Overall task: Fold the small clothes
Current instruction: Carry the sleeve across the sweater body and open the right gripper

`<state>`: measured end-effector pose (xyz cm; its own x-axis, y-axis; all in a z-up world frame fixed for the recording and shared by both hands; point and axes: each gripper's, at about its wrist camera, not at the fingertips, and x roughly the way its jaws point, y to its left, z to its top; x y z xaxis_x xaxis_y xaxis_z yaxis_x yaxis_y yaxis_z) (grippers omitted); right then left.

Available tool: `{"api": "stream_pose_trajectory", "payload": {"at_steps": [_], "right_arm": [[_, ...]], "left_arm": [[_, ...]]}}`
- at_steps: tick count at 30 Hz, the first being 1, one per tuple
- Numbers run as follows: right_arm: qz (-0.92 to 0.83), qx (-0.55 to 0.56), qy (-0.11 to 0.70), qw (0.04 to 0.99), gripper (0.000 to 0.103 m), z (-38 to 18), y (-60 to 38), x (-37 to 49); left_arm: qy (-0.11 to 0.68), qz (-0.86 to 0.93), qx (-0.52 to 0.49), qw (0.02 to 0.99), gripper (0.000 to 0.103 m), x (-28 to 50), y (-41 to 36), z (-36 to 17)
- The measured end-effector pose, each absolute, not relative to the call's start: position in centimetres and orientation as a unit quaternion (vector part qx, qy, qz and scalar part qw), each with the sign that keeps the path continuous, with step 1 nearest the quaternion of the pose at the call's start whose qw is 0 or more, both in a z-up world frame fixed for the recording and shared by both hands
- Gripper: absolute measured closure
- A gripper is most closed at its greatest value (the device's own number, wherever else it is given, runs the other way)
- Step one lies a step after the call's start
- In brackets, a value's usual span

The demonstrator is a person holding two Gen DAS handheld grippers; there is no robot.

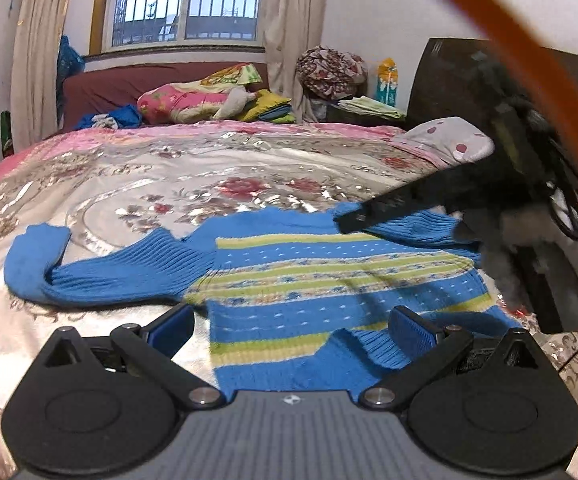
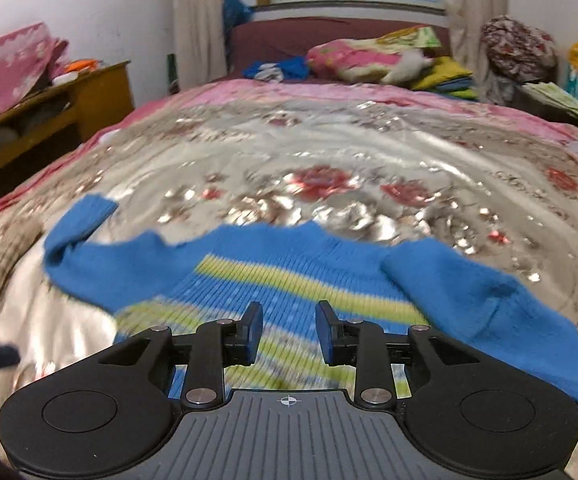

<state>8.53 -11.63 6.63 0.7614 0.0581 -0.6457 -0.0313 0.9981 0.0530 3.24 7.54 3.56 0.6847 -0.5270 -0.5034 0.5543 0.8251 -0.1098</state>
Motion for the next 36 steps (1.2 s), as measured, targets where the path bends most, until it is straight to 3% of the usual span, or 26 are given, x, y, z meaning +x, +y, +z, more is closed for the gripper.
{"api": "stream_pose_trajectory", "payload": {"at_steps": [6,17,18,20,22,30,36], "right_arm": [[-0.060,-0.044,0.341,0.937,0.072,5.5,-13.9,7.9],[-0.105,-0.108,0.371,0.916,0.072,1.2,-16.3,14.6],[-0.113,-0.113,0.379,0.911,0.075,0.8,-16.4,15.2],[-0.116,-0.091,0.390,0.909,0.091,0.6,-17.1,15.7],[-0.119,-0.062,0.383,0.914,0.100,1.2,-17.3,15.5],[-0.036,-0.009,0.311,0.950,0.101,4.8,-10.7,14.1],[0.033,-0.019,0.329,0.943,0.100,2.8,-7.1,13.3]], "left_arm": [[0.281,-0.292,0.006,0.914,0.000,4.0,8.6,2.9],[0.289,-0.288,0.014,0.913,0.000,4.8,8.3,2.2],[0.289,-0.287,0.014,0.913,0.000,4.9,8.3,2.2],[0.288,-0.287,0.012,0.913,0.000,4.9,8.5,2.2],[0.286,-0.287,0.010,0.914,0.000,4.9,8.7,2.3],[0.281,-0.279,0.005,0.918,0.000,4.9,9.0,2.4],[0.271,-0.275,0.009,0.923,0.000,4.6,9.1,2.8]]}}
